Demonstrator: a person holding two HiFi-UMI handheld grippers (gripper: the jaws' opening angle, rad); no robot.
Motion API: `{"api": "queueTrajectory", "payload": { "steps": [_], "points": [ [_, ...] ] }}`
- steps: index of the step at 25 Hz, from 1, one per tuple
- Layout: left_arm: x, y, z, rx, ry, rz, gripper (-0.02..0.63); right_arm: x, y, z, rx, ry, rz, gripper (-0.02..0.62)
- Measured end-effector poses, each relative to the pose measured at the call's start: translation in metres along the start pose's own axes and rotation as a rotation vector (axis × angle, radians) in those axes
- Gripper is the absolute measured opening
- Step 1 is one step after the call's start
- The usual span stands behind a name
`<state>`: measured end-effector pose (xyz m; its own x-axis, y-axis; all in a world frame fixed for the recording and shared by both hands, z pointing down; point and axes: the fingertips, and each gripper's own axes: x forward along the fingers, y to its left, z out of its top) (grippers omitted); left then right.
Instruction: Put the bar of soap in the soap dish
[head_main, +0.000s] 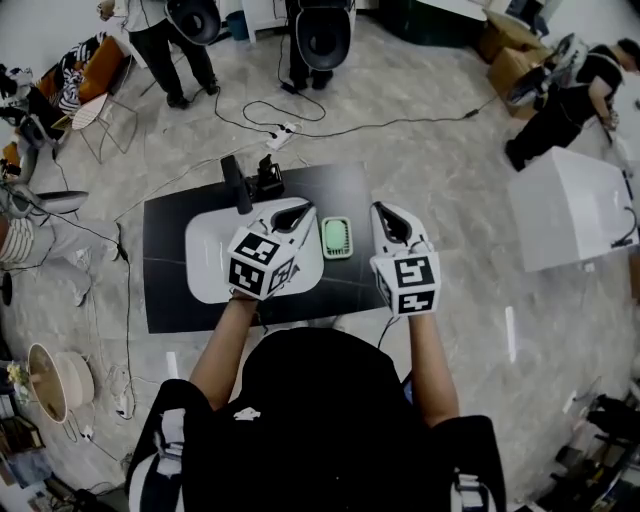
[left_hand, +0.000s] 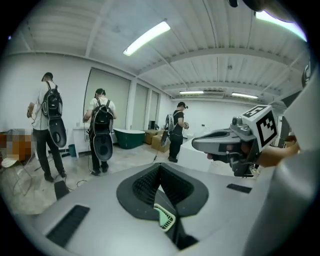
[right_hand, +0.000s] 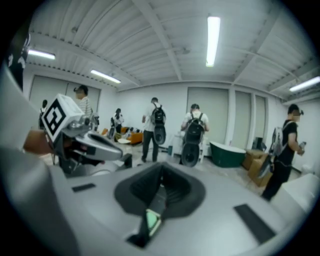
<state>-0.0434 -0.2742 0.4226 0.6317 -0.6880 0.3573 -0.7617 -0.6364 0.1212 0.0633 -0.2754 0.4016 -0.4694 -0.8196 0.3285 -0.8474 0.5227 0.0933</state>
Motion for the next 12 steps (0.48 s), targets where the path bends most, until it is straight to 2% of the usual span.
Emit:
{"api": "queueTrajectory", "payload": {
  "steps": [3,7,12],
  "points": [
    [-0.013,0.001,0.027,0.037,-0.062,0.023,0.025,-0.005,-0.002,0.025,-0.011,-0.045,-0.007,0.035],
    [-0.029,-0.002,0.061,0.139,-0.127,0.067,0.025,-0.012,-0.003,0.058,-0.034,-0.118,-0.023,0.034],
    [-0.05,-0.003,0.094,0.168,-0.219,0.079,0.025,-0.021,-0.003,0.09,-0.044,-0.204,-0.047,0.034]
  ]
}}
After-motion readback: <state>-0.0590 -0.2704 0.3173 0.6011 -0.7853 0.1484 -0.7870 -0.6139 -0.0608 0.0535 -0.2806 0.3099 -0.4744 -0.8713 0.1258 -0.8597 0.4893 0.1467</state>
